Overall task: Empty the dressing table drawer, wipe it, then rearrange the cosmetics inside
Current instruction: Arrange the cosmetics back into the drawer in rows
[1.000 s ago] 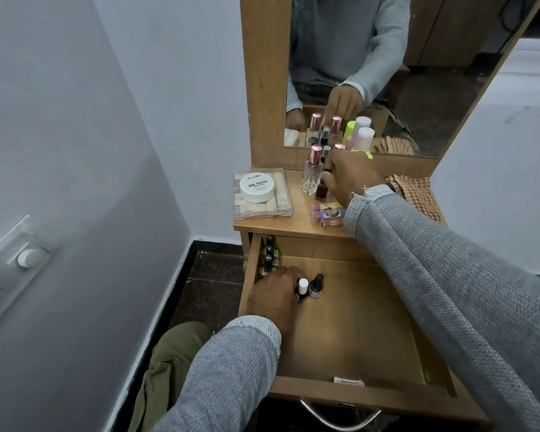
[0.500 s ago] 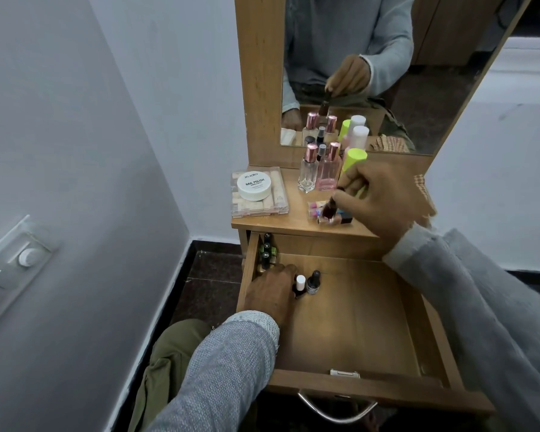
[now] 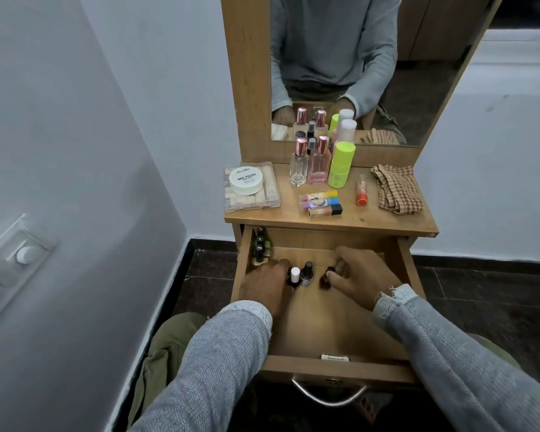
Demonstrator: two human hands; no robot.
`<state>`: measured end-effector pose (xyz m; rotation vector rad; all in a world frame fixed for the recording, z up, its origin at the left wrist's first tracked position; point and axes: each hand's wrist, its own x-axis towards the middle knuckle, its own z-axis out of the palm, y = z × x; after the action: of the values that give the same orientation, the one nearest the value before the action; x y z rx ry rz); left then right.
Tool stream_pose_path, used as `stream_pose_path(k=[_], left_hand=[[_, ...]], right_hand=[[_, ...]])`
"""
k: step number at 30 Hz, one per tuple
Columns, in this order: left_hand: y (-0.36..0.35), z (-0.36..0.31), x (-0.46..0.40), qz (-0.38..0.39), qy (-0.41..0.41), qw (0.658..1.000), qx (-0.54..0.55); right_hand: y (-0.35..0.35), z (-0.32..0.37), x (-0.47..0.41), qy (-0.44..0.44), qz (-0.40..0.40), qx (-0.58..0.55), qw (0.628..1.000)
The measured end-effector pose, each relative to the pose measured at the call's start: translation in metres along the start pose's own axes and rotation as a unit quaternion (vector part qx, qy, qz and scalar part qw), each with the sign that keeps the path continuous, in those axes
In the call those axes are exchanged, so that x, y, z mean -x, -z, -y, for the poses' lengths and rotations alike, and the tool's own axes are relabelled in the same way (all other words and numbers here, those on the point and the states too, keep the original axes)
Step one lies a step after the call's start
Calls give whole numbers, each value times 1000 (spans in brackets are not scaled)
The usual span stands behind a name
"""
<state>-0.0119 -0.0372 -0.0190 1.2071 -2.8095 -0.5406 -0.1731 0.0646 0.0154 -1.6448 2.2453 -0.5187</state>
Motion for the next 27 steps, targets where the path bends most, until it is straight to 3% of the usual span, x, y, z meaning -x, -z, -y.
stream_pose_path(k=[5, 14, 21, 27], left_hand=[[-1, 0, -2, 16, 9, 1000, -13], [-7, 6, -3, 60, 53, 995, 57], [-8, 7, -1, 100, 54, 989, 92], [-13, 8, -1, 101, 49, 989, 93]], right_hand=[[-12, 10, 9, 24, 27, 1, 999], [-38, 33, 6, 44, 42, -102, 993], [-45, 30, 4, 45, 17, -148, 988], [-42, 7, 6, 18, -48, -89, 995]])
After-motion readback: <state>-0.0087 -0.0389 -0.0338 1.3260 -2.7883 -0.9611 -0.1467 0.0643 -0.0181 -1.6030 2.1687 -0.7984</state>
